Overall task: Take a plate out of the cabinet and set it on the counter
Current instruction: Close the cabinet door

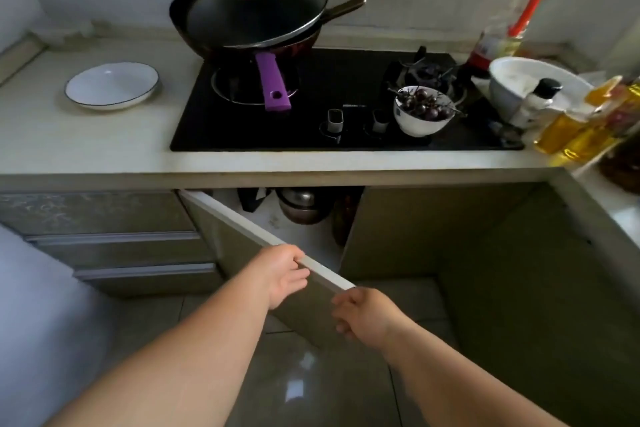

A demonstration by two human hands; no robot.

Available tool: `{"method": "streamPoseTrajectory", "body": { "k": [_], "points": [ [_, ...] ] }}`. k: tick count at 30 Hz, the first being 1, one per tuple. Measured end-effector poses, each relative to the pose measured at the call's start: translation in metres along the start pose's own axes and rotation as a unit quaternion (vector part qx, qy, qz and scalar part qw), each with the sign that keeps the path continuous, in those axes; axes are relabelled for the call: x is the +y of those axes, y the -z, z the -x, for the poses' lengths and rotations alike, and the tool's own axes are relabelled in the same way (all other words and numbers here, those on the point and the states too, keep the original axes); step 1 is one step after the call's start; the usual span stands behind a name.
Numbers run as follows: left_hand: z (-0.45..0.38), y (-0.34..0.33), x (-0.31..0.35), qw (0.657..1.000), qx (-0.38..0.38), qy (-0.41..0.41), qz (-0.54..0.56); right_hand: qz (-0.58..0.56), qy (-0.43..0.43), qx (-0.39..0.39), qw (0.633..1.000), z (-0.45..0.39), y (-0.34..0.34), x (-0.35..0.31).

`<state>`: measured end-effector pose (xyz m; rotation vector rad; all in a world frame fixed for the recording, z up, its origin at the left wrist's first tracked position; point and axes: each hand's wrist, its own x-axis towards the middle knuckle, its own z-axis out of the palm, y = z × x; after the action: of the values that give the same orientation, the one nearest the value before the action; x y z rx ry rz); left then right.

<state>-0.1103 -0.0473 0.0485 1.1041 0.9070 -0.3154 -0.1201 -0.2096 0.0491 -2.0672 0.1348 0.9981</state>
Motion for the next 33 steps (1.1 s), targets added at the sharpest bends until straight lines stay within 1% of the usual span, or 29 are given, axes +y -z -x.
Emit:
{"method": "streamPoseTrajectory", "body": {
  "k": [2,3,5,8,11,13,19,21,23,27,30,33],
  "points": [
    [-0.007,-0.01,0.01,1.0,-0.012,0.002,0.014,0.006,-0.002,-0.01,1.0,-0.013,0.01,0.003],
    [-0.012,-0.015,0.015,1.0,-0.015,0.005,0.025,0.001,-0.012,0.001,1.0,-0.023,0.016,0.002],
    [-0.021,-0.022,0.022,0.999,-0.007,0.012,0.052,-0.042,-0.067,0.034,0.996,-0.036,0.024,-0.002],
    [-0.039,-0.031,0.028,0.996,-0.005,0.023,0.091,-0.137,-0.142,0.062,0.978,-0.057,0.03,-0.014],
    [-0.056,-0.035,0.037,0.992,-0.027,0.022,0.119,-0.259,-0.128,0.075,0.955,-0.078,0.038,-0.031],
    [-0.072,-0.033,0.047,0.991,-0.033,0.01,0.132,-0.302,-0.126,0.086,0.941,-0.098,0.046,-0.046],
    [-0.097,-0.028,0.072,0.985,-0.094,0.012,0.146,-0.317,-0.144,0.119,0.93,-0.146,0.074,-0.086],
    [-0.103,-0.028,0.078,0.982,-0.113,0.015,0.151,-0.312,-0.153,0.127,0.929,-0.158,0.08,-0.092],
    [-0.105,-0.028,0.081,0.979,-0.125,0.015,0.157,-0.309,-0.145,0.132,0.931,-0.163,0.082,-0.094],
    [-0.113,-0.028,0.085,0.978,-0.136,0.006,0.159,-0.33,-0.12,0.122,0.928,-0.175,0.086,-0.096],
    [-0.113,-0.028,0.084,0.976,-0.136,0.009,0.169,-0.349,-0.104,0.097,0.926,-0.175,0.088,-0.093],
    [-0.113,-0.026,0.083,0.982,-0.128,0.002,0.141,-0.329,-0.089,0.084,0.936,-0.169,0.086,-0.089]
  ]
}}
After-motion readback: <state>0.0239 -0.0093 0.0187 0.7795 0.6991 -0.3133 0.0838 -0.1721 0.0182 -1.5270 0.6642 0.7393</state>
